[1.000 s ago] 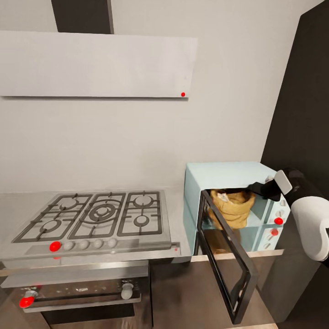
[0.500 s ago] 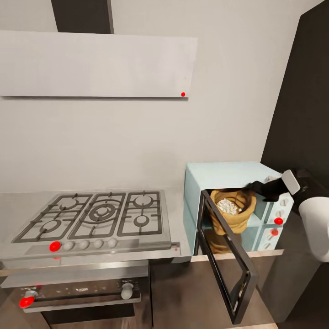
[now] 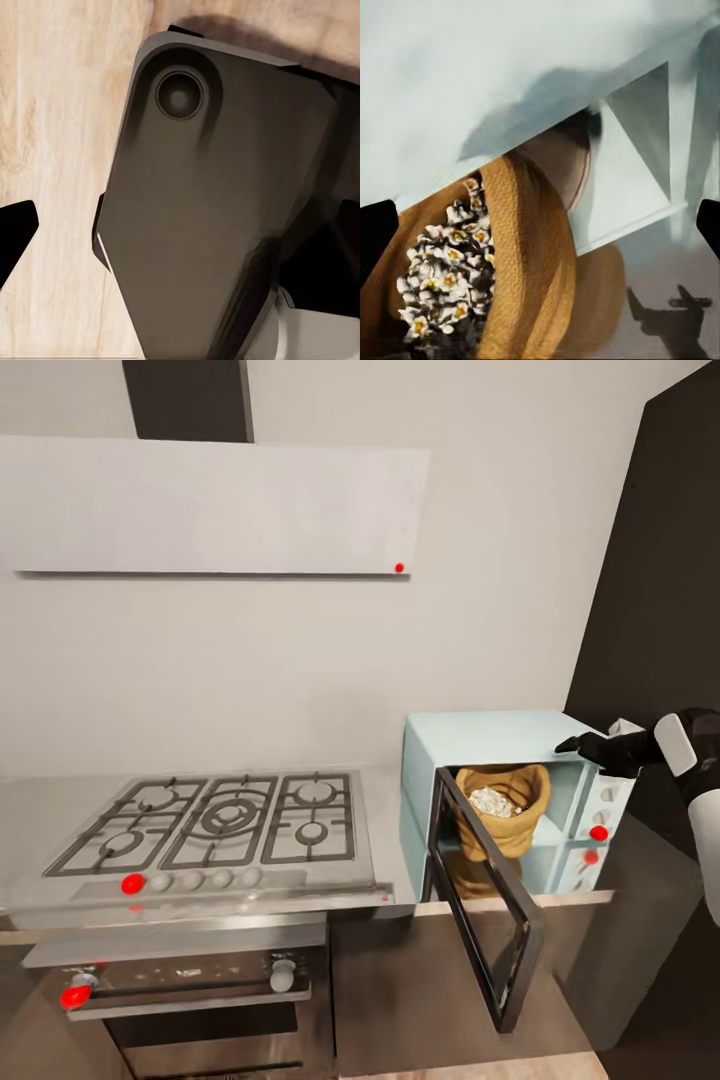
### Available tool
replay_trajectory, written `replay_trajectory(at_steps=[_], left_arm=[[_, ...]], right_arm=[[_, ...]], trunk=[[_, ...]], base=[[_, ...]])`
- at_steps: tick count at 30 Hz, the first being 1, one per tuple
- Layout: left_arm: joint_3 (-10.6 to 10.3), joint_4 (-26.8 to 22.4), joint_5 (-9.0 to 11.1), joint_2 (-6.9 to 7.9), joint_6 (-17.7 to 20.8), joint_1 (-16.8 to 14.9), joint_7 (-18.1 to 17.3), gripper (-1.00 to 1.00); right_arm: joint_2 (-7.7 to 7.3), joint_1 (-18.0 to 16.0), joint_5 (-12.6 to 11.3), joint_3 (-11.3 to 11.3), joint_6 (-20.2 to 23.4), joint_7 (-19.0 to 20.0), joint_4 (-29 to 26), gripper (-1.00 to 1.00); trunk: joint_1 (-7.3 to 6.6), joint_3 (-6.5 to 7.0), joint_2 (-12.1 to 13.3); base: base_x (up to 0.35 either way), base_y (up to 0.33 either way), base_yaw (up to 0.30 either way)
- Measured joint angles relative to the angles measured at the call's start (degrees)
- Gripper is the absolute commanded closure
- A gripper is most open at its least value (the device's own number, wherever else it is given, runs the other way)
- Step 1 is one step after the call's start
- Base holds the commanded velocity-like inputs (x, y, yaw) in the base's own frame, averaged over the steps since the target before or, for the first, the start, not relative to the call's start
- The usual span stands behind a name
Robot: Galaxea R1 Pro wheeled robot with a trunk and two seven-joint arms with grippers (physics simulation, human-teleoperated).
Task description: In the kitchen, take the popcorn bag from the countertop, put it into the microwave, and heat it until the popcorn is cooked so the cooked popcorn ends up inside the bag.
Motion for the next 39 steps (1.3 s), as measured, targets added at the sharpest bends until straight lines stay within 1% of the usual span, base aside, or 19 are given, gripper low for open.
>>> replay_trajectory(at_steps=[4,7,9,10,13,14,15,17,18,20,21,22,24,25,26,27,30,36,39], left_arm=[[0.00,0.00,-0.01,0.00,0.00,0.00,0.00,-1.00],[0.00,0.00,-0.01,-0.01,-0.01,0.00,0.02,-1.00],[0.00,0.00,-0.01,0.00,0.00,0.00,0.00,-1.00],[0.00,-0.01,-0.01,0.00,0.00,0.00,0.00,-1.00],[0.00,0.00,-0.01,0.00,0.00,0.00,0.00,-1.00],[0.00,-0.01,-0.01,0.00,0.00,0.00,0.00,-1.00],[0.00,0.00,-0.01,0.00,-0.01,0.00,0.00,-1.00],[0.00,0.00,-0.01,0.00,0.00,0.00,0.00,-1.00],[0.02,0.00,0.00,0.00,0.00,0.00,0.00,-1.00],[0.01,0.00,-0.01,0.03,0.00,0.00,0.00,-1.00],[0.01,0.00,-0.01,0.06,0.00,0.00,0.00,-1.00],[0.01,0.00,-0.01,0.13,0.03,0.00,0.00,-1.00],[0.00,0.00,-0.01,0.23,0.07,0.00,0.00,-1.00],[0.00,0.00,0.01,0.25,0.08,0.00,0.00,-1.00],[0.01,0.00,0.00,0.26,0.08,0.00,0.01,-1.00],[0.02,0.00,0.01,0.26,0.08,0.00,0.00,-1.00],[0.00,-0.01,0.00,0.27,0.08,0.00,0.02,-1.00],[0.00,0.00,-0.01,0.26,0.08,0.00,0.04,-1.00],[0.00,0.00,-0.01,0.27,0.08,0.00,0.07,-1.00]], right_arm=[[0.00,0.00,0.20,0.03,0.00,-0.06,0.08,-1.00],[0.21,0.10,2.26,0.05,-0.01,0.06,0.66,-1.00],[0.50,1.05,3.41,0.01,0.00,0.12,0.79,-1.00],[0.70,2.63,3.90,0.02,0.00,0.16,0.86,-1.00],[0.85,4.42,3.91,0.19,0.00,0.16,0.84,-1.00],[0.91,6.36,4.06,0.98,-0.01,0.24,0.79,-1.00],[0.93,7.27,3.91,1.55,0.00,0.26,0.77,-1.00],[0.93,10.29,4.03,4.53,-0.01,0.83,0.68,-1.00],[0.89,12.05,3.95,6.57,-2.44,2.09,0.67,-1.00],[0.68,15.40,4.24,10.53,-9.60,6.78,0.79,-1.00],[0.52,16.84,4.59,11.94,-12.94,8.98,0.82,-1.00],[0.41,18.12,5.04,12.81,-16.13,10.82,0.84,-1.00],[0.29,19.96,6.77,13.51,-21.80,15.01,0.85,-1.00],[0.23,20.85,7.68,13.68,-25.34,19.11,0.96,-1.00],[0.17,21.47,8.38,13.78,-31.19,27.79,3.20,-1.00],[0.28,21.59,8.66,13.76,-35.00,30.42,5.81,-1.00],[0.84,21.61,8.24,13.74,-40.70,31.54,7.63,-1.00],[2.70,21.61,7.51,13.55,-48.52,31.58,10.90,-1.00],[2.94,21.61,4.80,13.23,-51.55,31.54,11.18,-1.00]], trunk=[[0.00,0.00,0.00],[0.00,0.00,0.01],[-0.01,0.00,0.00],[-0.03,-0.01,0.01],[-0.03,-0.01,0.00],[-0.03,-0.01,0.00],[-0.03,-0.01,0.00],[-0.03,-0.01,0.00],[-0.03,-0.01,0.00],[-0.03,-0.01,0.00],[-0.03,-0.01,0.00],[-0.03,-0.01,0.00],[-0.04,0.00,0.00],[-0.04,0.00,0.00],[-0.03,-0.01,0.00],[-0.03,-0.01,0.00],[-0.03,0.00,0.00],[-0.04,0.00,0.00],[-0.04,0.00,0.00]], base=[[-0.344,0.000,0.000],[-0.328,0.000,0.000],[-0.122,0.000,0.000],[-0.022,0.000,0.000],[-0.006,0.000,0.000],[-0.001,0.000,0.000],[0.000,0.000,0.000],[0.000,0.000,0.000],[0.000,0.000,0.000],[0.000,0.000,0.000],[0.000,0.000,0.000],[0.000,0.000,0.000],[0.000,0.000,0.000],[0.000,0.000,0.000],[0.000,0.000,0.000],[0.000,0.000,0.000],[0.000,0.000,0.000],[0.000,0.000,0.000],[0.000,0.000,0.000]])
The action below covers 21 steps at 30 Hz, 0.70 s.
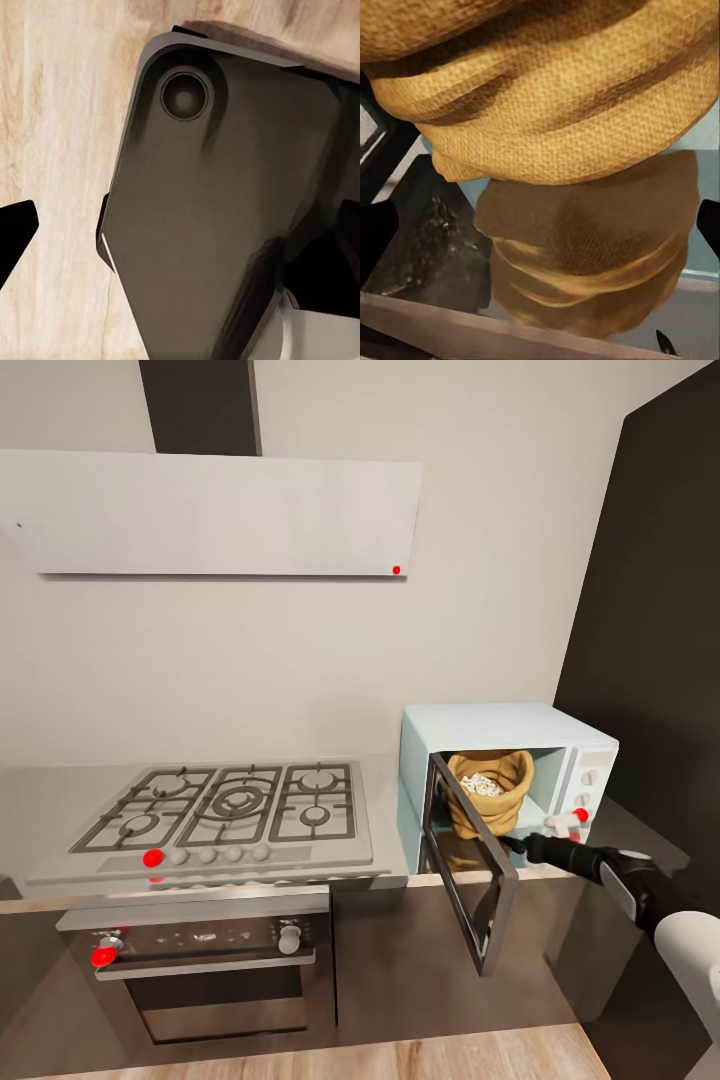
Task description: In the kitchen, take the popcorn bag from the countertop, put it into the microwave, and heat it until the popcorn is cooked so the cooked popcorn ends up inside the bag.
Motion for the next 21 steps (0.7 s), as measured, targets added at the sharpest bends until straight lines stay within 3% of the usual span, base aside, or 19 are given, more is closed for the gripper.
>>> replay_trajectory(at_steps=[7,11,15,21], left_arm=[[0.00,-0.02,0.00,0.00,-0.07,0.00,0.02,-1.00],[0.00,-0.06,0.00,0.00,-0.09,0.00,0.08,-1.00],[0.00,-0.08,0.00,-0.02,-0.32,0.00,0.11,-1.00],[0.00,-0.09,0.00,-0.05,-0.42,0.00,0.02,-1.00]], right_arm=[[0.11,0.00,-1.90,-0.06,-0.87,-0.03,0.06,-1.00],[0.18,0.00,-6.54,-0.07,-3.85,-0.06,0.05,-1.00],[3.20,0.01,-7.20,-0.08,-5.88,-0.61,-0.06,-1.00],[5.05,0.02,-7.37,-0.07,-8.33,-0.72,-0.13,-1.00]], trunk=[[0.00,0.00,0.00],[0.00,0.00,0.00],[0.00,0.00,0.00],[0.00,0.00,0.00]], base=[[0.000,0.000,0.000],[0.000,0.000,0.000],[0.000,0.000,0.000],[0.013,0.000,0.000]])
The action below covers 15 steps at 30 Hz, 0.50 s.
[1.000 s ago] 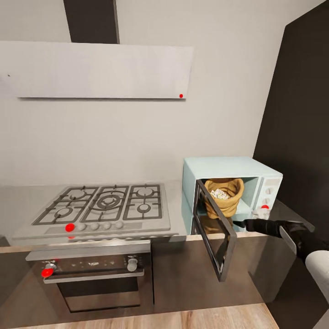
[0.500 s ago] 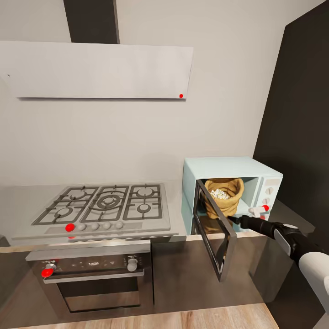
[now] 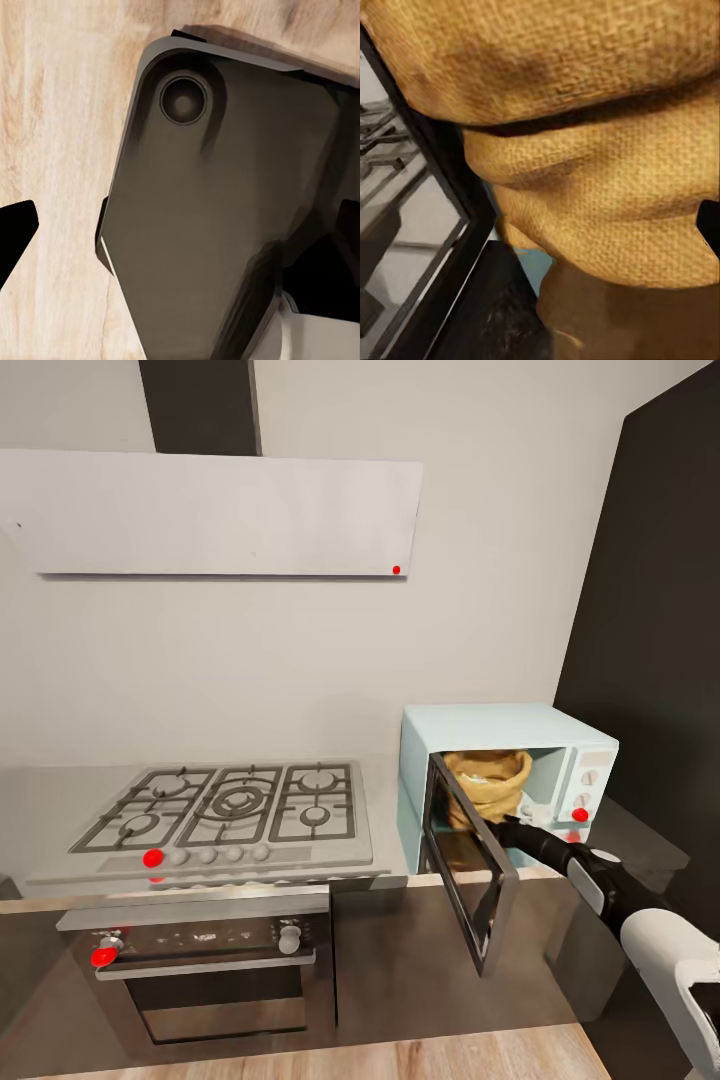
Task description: In the kitchen, take the popcorn bag from the countertop, put it into the microwave, and heat it until the popcorn is cooked so the cooked popcorn ends up inside the bag.
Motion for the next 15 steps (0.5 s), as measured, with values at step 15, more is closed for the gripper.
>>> replay_trajectory(at_steps=[15], left_arm=[[0.00,0.00,-0.04,-0.04,-0.02,0.00,0.00,-1.00]], right_arm=[[1.47,0.01,-0.12,-0.31,-3.11,-4.84,-0.05,-1.00]], trunk=[[0.00,0.00,0.00]], base=[[0.090,0.000,0.000]])
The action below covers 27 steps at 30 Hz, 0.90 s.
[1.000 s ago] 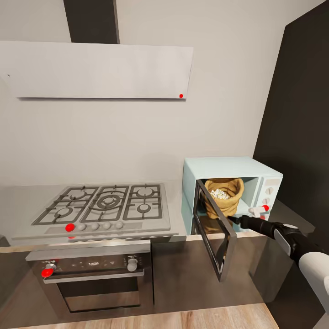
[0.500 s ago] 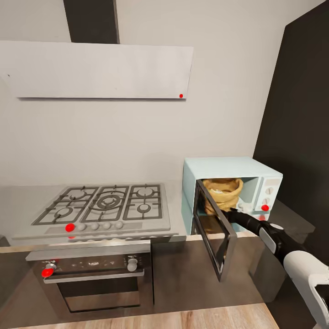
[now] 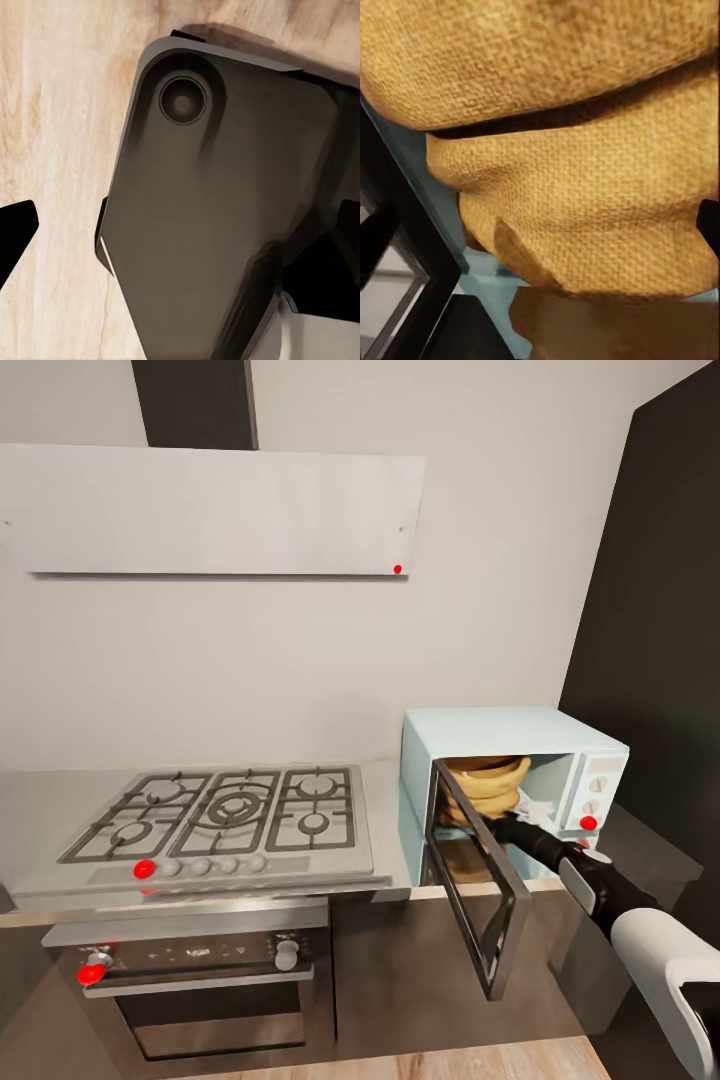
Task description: In the kitchen, take the popcorn bag from the countertop, put it into the microwave, and heat it until the popcorn is cooked so the cooked popcorn ends up inside the bag.
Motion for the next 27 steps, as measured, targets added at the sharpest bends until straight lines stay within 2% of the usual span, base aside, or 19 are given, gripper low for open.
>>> replay_trajectory(at_steps=[4,7,19,27], left_arm=[[0.06,0.00,-0.03,0.00,-0.13,0.00,0.16,-1.00],[0.08,0.00,-0.05,0.00,-0.17,0.00,0.25,-1.00],[0.02,-0.09,-0.05,0.04,-0.11,0.00,0.27,-1.00],[0.00,-0.09,-0.05,0.09,-0.09,0.00,0.25,-1.00]], right_arm=[[0.05,0.00,-0.04,-2.04,-1.45,-2.67,0.00,-1.00],[0.13,0.00,-0.01,-2.68,-2.00,-3.32,0.00,-1.00],[0.24,0.00,0.02,-2.87,-2.71,-4.93,0.00,-1.00],[0.27,0.00,0.02,-2.88,-2.71,-4.93,0.00,-1.00]], trunk=[[0.00,0.00,0.00],[0.00,0.00,0.00],[-0.01,0.00,-0.01],[-0.03,0.00,-0.01]], base=[[0.000,0.000,0.000],[0.000,0.000,0.000],[0.078,-0.032,0.000],[0.285,0.000,0.000]])
